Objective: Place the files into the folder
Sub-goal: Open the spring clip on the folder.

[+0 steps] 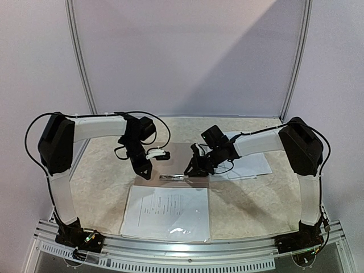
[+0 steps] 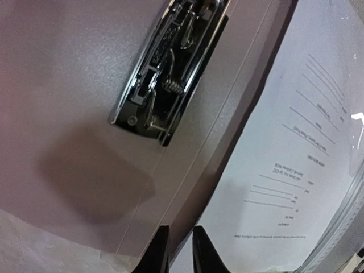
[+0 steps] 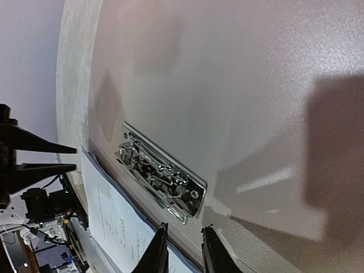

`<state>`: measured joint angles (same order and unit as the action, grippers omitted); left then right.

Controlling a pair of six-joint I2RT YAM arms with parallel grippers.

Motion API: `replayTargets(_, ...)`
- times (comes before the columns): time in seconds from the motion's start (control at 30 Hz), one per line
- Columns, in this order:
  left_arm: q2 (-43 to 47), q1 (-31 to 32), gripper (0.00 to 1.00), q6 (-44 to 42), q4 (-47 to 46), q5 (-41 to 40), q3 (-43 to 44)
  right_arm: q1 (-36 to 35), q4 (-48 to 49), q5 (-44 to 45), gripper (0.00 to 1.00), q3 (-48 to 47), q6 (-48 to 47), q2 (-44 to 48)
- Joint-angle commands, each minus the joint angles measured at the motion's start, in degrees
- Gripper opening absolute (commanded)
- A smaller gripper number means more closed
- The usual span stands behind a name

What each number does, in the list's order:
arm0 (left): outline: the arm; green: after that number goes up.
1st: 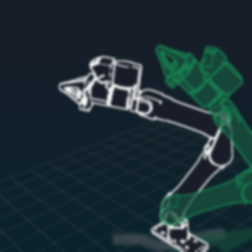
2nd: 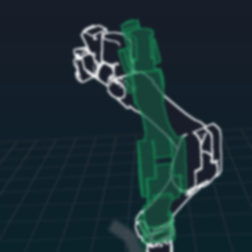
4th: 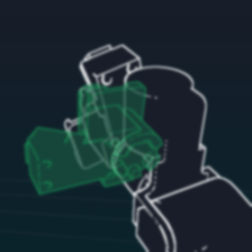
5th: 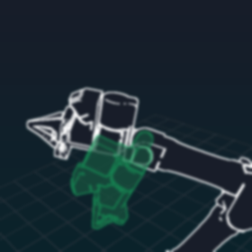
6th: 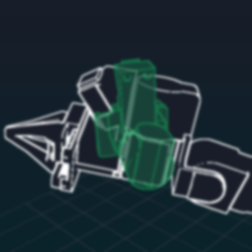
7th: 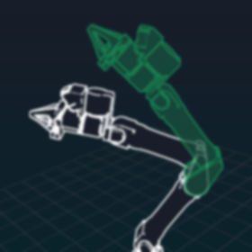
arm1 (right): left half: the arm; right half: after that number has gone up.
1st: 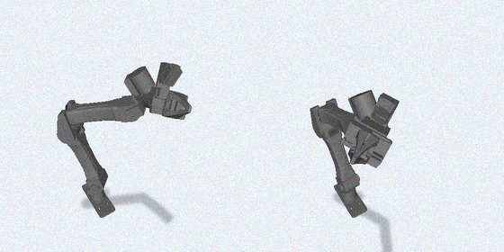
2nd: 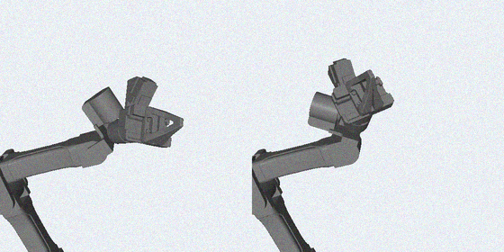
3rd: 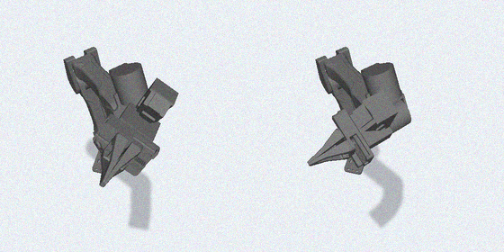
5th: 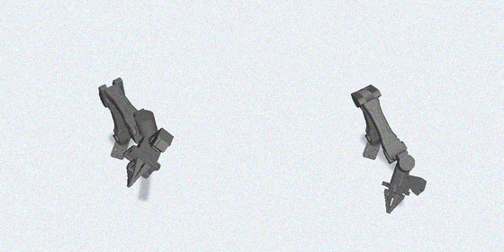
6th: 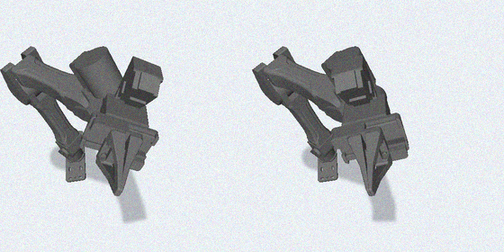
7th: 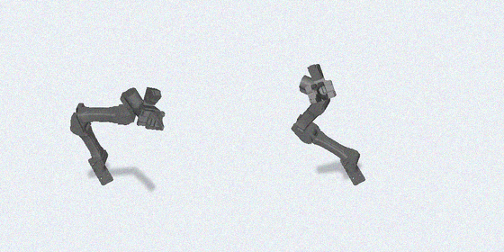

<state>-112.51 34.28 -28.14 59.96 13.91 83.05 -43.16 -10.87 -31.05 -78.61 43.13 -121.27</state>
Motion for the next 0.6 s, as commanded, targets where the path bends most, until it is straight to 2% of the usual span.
replayTargets(0.0,-3.4,2.0,0.16,4.1,-5.0,2.8,-1.7,-0.2,6.7,-4.7,0.18,2.1,4.1,-2.3)
replayTargets(0.4,-7.6,2.0,0.13,5.9,-5.0,2.8,-2.4,-0.3,7.7,-5.3,0.00,1.0,5.8,-5.7)
replayTargets(0.57,-8.9,1.9,0.13,6.3,-5.3,3.0,-3.0,-0.3,8.8,-5.7,0.00,2.6,6.6,-5.8)
